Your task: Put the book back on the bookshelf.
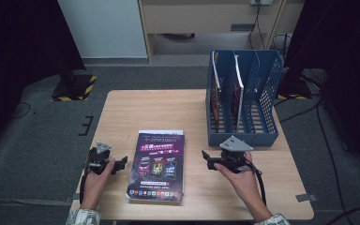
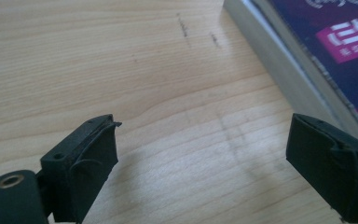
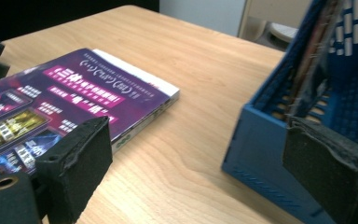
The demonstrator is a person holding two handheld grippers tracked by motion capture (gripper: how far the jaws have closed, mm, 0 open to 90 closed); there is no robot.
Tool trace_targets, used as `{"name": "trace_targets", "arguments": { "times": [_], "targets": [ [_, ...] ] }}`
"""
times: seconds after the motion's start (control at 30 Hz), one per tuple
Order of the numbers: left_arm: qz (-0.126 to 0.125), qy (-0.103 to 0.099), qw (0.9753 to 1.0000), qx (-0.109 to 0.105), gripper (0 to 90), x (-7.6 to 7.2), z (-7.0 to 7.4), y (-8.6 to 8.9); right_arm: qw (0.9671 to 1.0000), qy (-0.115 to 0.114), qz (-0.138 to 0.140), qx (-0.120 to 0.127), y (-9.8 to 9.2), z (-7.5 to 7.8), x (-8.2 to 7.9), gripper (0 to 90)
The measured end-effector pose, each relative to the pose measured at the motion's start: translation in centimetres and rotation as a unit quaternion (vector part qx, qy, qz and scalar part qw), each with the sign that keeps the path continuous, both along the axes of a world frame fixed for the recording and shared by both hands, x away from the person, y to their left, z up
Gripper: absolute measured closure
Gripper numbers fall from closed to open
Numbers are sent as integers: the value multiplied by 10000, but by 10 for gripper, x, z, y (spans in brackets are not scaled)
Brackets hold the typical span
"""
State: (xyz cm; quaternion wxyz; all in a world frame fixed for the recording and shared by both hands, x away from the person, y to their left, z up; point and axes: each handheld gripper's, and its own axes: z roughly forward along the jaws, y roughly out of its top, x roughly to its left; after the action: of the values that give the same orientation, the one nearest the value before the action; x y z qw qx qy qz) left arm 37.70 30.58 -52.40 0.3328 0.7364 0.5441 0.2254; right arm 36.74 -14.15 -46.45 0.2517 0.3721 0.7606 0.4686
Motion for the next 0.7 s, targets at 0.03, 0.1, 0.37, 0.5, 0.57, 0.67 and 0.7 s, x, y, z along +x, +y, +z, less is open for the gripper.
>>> {"name": "trace_targets", "arguments": {
  "times": [0.03,0.1,0.37,0.5,0.57,0.67,0.7],
  "targets": [
    [-22,-28,10000,-17,81,0,1,-1,10000,27,33,-1,3,-1,0,101],
    [-47,-63,10000,-35,88,0,3,-3,9999,80,128,2,9,-3,0,116],
    [-165,-191,9995,-211,96,-3,10,-8,9988,199,411,-149,32,-13,-2,162],
    [-273,-268,9989,-289,136,-4,14,-13,9978,333,568,-57,40,-15,0,199],
    [-338,-314,9985,-291,161,-5,16,-17,9977,298,606,-102,43,-14,2,202],
    [-456,-340,9980,-287,205,-6,19,-23,9975,301,628,-107,46,-14,4,213],
    [-506,-347,9978,-267,223,-7,20,-24,9974,310,643,-111,46,-14,4,234]
  ]
}}
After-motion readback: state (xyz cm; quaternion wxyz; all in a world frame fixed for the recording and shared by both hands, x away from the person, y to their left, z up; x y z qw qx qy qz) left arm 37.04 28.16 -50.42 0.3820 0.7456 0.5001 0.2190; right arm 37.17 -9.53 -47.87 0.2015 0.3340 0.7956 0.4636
